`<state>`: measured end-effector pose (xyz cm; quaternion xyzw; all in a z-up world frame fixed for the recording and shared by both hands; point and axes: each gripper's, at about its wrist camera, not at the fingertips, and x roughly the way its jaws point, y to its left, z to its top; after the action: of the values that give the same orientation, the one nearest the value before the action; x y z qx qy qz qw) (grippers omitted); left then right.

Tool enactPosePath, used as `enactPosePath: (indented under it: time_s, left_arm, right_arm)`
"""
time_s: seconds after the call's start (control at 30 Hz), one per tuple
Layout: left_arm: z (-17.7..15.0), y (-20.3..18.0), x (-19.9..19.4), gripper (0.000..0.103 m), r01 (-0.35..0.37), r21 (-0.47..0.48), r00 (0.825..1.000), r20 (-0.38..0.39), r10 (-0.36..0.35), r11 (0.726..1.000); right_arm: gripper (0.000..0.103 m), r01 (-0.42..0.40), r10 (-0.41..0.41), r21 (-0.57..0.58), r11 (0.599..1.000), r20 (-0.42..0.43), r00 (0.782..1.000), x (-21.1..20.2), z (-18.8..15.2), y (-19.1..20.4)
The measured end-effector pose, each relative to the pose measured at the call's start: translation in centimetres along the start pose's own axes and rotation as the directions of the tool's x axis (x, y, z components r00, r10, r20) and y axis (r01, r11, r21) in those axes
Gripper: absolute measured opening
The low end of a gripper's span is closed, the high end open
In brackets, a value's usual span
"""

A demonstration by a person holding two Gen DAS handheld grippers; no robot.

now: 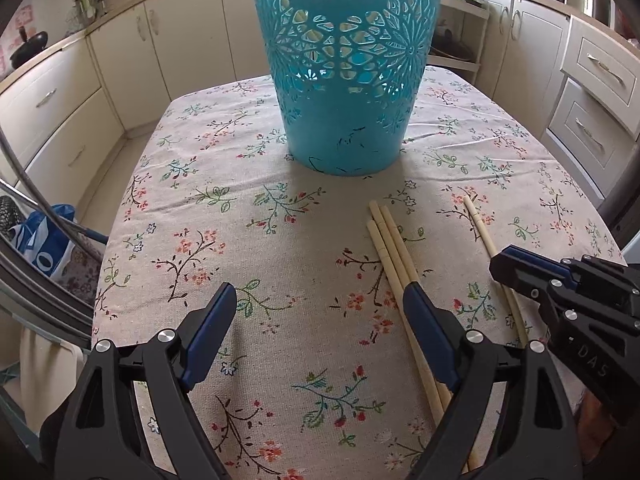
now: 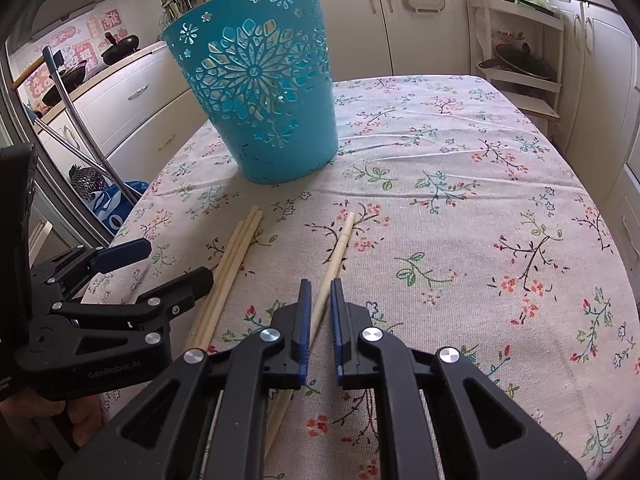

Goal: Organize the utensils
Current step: 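Close the left gripper on a chopstick while the right gripper closes on another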

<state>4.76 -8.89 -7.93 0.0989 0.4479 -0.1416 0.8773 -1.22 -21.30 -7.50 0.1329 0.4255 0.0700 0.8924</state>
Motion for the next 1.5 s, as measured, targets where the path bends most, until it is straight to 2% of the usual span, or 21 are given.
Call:
enactPosePath:
  time_s: [0.27, 0.33, 0.6, 0.67, 0.77, 0.93, 1.0, 1.07, 1.13, 1.23, 1.33, 1.4, 1.43, 1.5]
  left_arm:
    - [0.3, -0.5, 0.3, 0.081, -0.003, -0.008, 1.0, -0.018, 0.003, 1.0]
    - [0.2, -0.6, 0.6, 0.081, -0.016, -0.003, 0.999, -0.043, 0.016, 1.0]
    - [0.1, -0.6, 0.7, 0.081, -0.01, -0.009, 0.999, -0.038, 0.009, 1.0]
    - [0.2, -0.8, 0.6, 0.068, 0.017, 0.011, 1.0, -0.021, -0.017, 1.0]
    - [0.3, -1.7, 0.4, 0.053, 0.068, 0.067, 0.998, -0.005, -0.068, 0.995]
    - [0.7, -2.4, 0.3, 0.039, 0.16, 0.129, 0.987, -0.012, -0.16, 0.979]
    - [1.0, -2.1, 0.4, 0.029, 0.162, 0.147, 0.987, -0.021, -0.161, 0.976]
    - [1.3, -1.2, 0.5, 0.017, 0.184, 0.125, 0.983, -0.033, -0.181, 0.975]
    - [1.5, -0.3, 0.7, 0.013, 0.196, 0.095, 0.98, -0.043, -0.193, 0.976]
    - [1.5, 0.1, 0.8, 0.011, 0.215, 0.086, 0.976, -0.046, -0.211, 0.973]
    - [1.4, 0.0, 0.8, 0.011, 0.21, 0.09, 0.977, -0.045, -0.207, 0.973]
    - [1.4, -0.1, 0.9, 0.011, 0.207, 0.078, 0.978, -0.045, -0.204, 0.975]
    - [1.5, 0.0, 0.9, 0.011, 0.204, 0.072, 0.979, -0.044, -0.201, 0.976]
    - [1.5, -0.2, 0.8, 0.011, 0.194, 0.066, 0.981, -0.037, -0.192, 0.979]
  right_arm:
    - [0.011, -0.001, 0.001, 0.0, 1.0, 0.001, 1.0, 0.0, 0.0, 0.0]
    - [0.012, 0.0, 0.0, -0.001, 1.0, 0.002, 1.0, -0.1, 0.0, 0.0]
    - [0.012, -0.005, 0.005, 0.001, 1.0, 0.001, 1.0, 0.1, 0.1, -0.1]
    - [0.012, -0.005, 0.005, 0.005, 1.0, 0.0, 1.0, 0.1, 0.1, -0.1]
    - [0.012, 0.001, -0.001, -0.004, 1.0, -0.001, 1.0, 0.2, 0.2, 0.1]
    - [0.012, -0.022, 0.02, -0.054, 0.998, -0.031, 0.999, 0.2, 0.1, 0.9]
    - [0.012, -0.013, 0.01, -0.083, 0.996, -0.035, 0.999, 0.2, 0.1, 1.3]
    - [0.012, -0.013, 0.01, -0.072, 0.997, -0.036, 0.999, 0.4, 0.2, 1.2]
    - [0.013, -0.004, 0.002, -0.06, 0.998, -0.036, 0.999, 0.7, 0.6, 1.2]
    - [0.034, 0.028, -0.029, -0.055, 0.998, -0.032, 0.999, 1.1, 1.3, 1.2]
    - [0.034, 0.04, -0.042, -0.059, 0.997, -0.035, 0.998, 1.5, 1.8, 1.2]
    - [0.03, 0.047, -0.05, -0.081, 0.996, -0.038, 0.998, 1.6, 1.8, 1.4]
    - [0.016, 0.048, -0.052, -0.092, 0.995, -0.043, 0.998, 1.7, 1.8, 1.4]
    - [0.009, 0.037, -0.042, -0.097, 0.995, -0.053, 0.998, 1.6, 1.8, 1.4]
